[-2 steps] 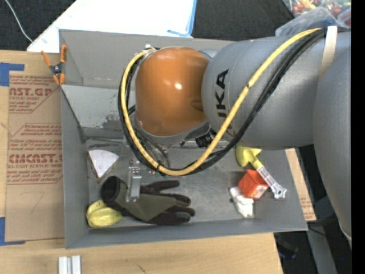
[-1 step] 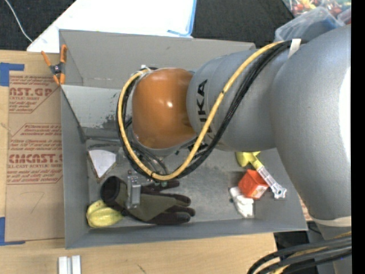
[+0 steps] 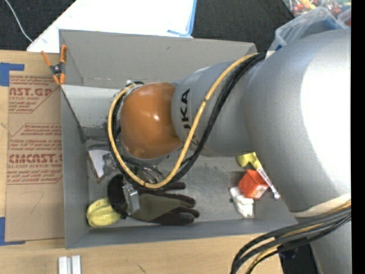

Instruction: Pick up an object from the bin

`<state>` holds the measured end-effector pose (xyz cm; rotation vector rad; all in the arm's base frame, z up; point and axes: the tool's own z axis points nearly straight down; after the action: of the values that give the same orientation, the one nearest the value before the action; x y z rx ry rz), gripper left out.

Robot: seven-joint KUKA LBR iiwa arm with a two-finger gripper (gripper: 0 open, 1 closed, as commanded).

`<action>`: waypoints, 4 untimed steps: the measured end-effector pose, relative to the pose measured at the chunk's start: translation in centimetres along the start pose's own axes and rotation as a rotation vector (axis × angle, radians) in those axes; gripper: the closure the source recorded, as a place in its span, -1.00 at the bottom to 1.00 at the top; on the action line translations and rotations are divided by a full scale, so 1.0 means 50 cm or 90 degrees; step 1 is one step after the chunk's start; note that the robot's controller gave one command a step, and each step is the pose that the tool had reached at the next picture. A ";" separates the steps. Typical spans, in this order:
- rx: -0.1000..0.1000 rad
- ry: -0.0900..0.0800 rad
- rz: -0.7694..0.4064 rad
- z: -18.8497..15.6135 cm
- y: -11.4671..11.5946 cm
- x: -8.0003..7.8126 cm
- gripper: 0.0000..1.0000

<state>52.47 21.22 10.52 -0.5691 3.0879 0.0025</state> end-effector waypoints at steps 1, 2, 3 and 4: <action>-0.001 0.000 -0.082 0.070 -0.006 0.046 1.00; -0.001 0.000 -0.082 0.070 -0.006 0.046 1.00; -0.001 0.002 -0.086 -0.087 -0.011 0.038 1.00; -0.002 -0.002 -0.065 -0.167 -0.022 0.088 1.00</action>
Offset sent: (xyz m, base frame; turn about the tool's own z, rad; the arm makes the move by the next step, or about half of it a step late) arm 0.0000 0.0000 0.0000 0.0000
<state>48.74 18.59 18.89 -0.7248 3.0527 0.0079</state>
